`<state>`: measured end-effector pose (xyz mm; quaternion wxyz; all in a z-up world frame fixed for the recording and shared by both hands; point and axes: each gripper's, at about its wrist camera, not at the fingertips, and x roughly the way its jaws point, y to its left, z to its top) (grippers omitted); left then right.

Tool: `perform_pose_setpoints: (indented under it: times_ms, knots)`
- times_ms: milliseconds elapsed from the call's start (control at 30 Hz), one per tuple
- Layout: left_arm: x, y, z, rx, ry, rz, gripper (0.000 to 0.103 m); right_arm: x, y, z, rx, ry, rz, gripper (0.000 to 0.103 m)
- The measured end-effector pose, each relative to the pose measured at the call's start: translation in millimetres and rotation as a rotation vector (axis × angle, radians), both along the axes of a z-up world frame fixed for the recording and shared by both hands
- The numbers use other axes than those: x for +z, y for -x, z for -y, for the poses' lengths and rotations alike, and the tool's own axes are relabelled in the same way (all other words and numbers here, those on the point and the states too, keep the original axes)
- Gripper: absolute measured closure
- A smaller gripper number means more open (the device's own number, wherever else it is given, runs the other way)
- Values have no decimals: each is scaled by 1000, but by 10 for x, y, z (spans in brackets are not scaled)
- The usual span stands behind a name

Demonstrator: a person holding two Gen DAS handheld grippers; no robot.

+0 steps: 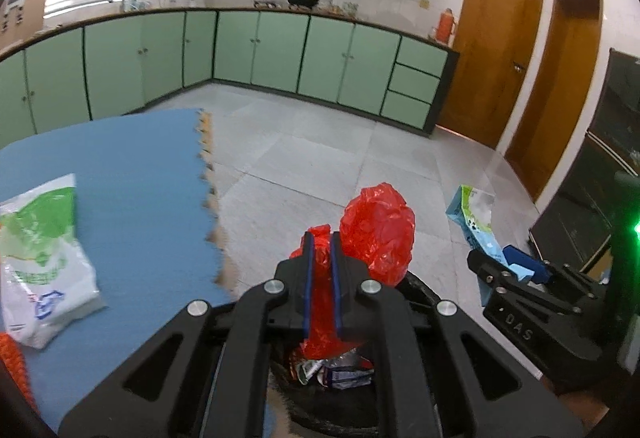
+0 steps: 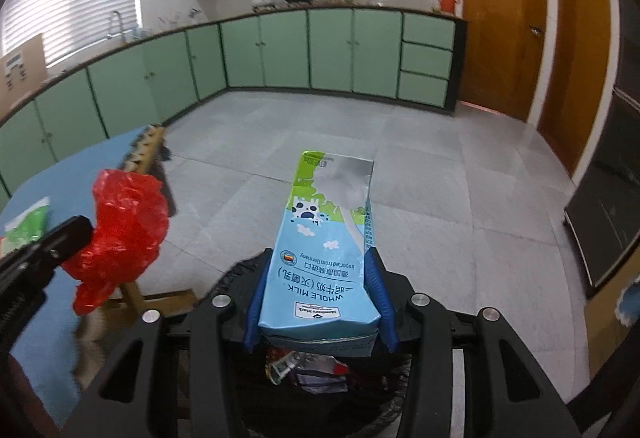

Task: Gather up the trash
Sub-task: 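Carry the red bag and milk carton over the bin and release both, then grasp the red can with the left gripper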

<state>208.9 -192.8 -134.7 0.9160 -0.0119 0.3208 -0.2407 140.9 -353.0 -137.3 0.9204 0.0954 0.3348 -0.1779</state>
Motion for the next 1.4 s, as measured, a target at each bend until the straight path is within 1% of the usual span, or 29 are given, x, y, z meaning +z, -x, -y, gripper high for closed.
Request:
perform_pose_setpoints:
  times_ms: [33, 100, 133, 167, 300, 400, 467, 500, 567, 600, 667, 733, 833, 967, 1100, 1300, 1400]
  knots:
    - [-20, -19, 33, -6, 0, -8, 92, -48, -9, 36, -4, -4, -12, 58]
    - [-38, -45, 34, -5, 4, -13, 85, -120, -10, 70, -16, 2, -27, 57]
    - [-43, -57, 14, -5, 10, -17, 75, -145, -7, 77, -21, 6, -29, 49]
    - [-38, -75, 16, -1, 15, -17, 68, -161, -9, 85, -30, 8, -32, 42]
    - [-22, -69, -19, 11, 25, -12, 64, -149, -3, 151, -47, -5, -20, 39]
    - [40, -23, -95, 30, 33, 2, 62, -104, 15, 199, -54, -14, -6, 36]
    - [95, 31, -168, 45, 32, 26, 53, -37, 33, 169, -52, -13, 12, 29]
    - [129, 58, -214, 55, 31, 41, 50, -11, 34, 142, -48, -11, 19, 27]
    - [196, 116, -327, 76, 31, 67, 37, 55, 46, 77, -34, -7, 39, 19]
    - [233, 145, -404, 88, 31, 80, 35, 100, 49, 19, -22, -4, 52, 17]
    - [306, 210, -555, 113, 31, 104, 27, 197, 50, -109, 3, 9, 79, 8]
    - [372, 279, -751, 149, 22, 127, 23, 272, 43, -243, 29, 21, 99, 6]
    - [461, 361, -1058, 212, -1, 156, 22, 379, 15, -457, 84, 34, 115, 6]
    - [572, 433, -1475, 302, -24, 167, 20, 495, -39, -781, 155, 42, 135, 6]
    - [623, 530, -1894, 396, -92, 187, 20, 584, -100, -1175, 244, 44, 150, 6]
    - [661, 648, -2539, 551, -159, 176, 20, 631, -199, -1797, 362, 50, 159, 6]
    - [641, 658, -2829, 612, -163, 154, 20, 645, -244, -2026, 400, 36, 173, 6]
